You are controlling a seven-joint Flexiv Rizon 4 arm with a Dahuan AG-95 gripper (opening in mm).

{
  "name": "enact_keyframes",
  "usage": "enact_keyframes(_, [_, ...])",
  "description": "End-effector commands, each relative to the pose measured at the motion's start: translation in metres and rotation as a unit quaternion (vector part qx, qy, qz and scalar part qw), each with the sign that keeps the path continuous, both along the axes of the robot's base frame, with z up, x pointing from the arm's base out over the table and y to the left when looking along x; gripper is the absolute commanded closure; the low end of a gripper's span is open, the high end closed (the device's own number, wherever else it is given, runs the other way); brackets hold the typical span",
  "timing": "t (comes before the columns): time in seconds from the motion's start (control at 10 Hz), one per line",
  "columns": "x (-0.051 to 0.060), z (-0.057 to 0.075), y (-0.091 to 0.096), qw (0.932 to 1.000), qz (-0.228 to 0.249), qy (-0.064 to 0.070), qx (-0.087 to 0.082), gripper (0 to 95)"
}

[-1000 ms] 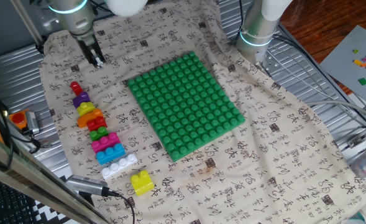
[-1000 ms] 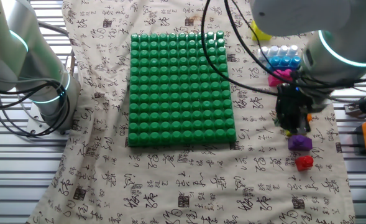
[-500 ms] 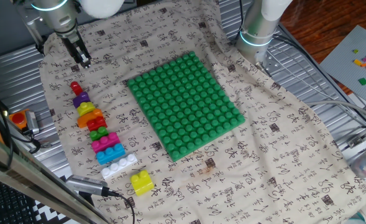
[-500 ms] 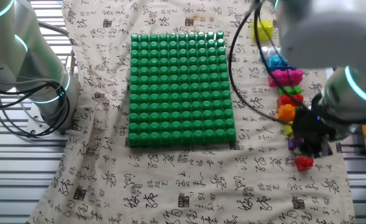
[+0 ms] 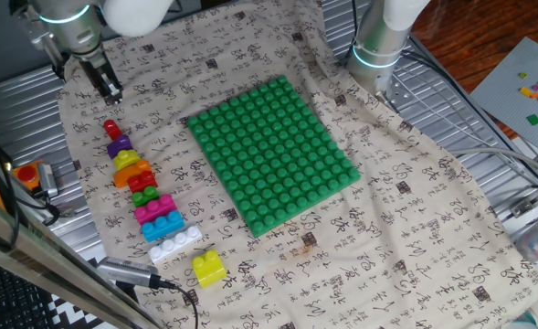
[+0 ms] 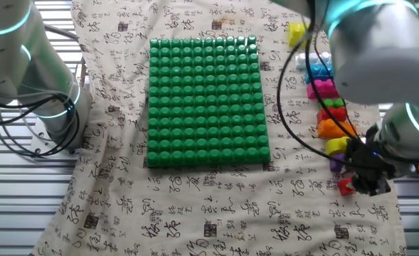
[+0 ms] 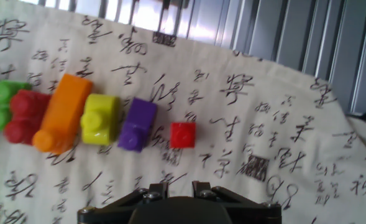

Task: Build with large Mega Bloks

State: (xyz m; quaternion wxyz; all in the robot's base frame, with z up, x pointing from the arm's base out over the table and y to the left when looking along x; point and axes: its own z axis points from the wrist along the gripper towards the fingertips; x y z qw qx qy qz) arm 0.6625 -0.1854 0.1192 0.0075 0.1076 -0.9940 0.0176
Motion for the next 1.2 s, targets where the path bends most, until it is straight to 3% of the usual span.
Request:
enact_keyframes(0.1, [0.0,-0.008,0.0,1.0,0.002,-0.003,-0.001,76.0])
enact_keyframes(0.6, [0.01,-0.026,-0.001,0.9999,0.013,-0.01,0.0,76.0])
enact_keyframes(0.9, [0.011,-0.026,-0.001,0.9997,0.02,-0.011,-0.002,76.0])
enact_keyframes(1.0, [0.011,-0.026,-0.001,0.9999,0.013,-0.011,-0.004,57.0])
enact_keyframes(1.2, [0.011,-0.026,-0.001,0.9999,0.004,-0.012,-0.003,57.0])
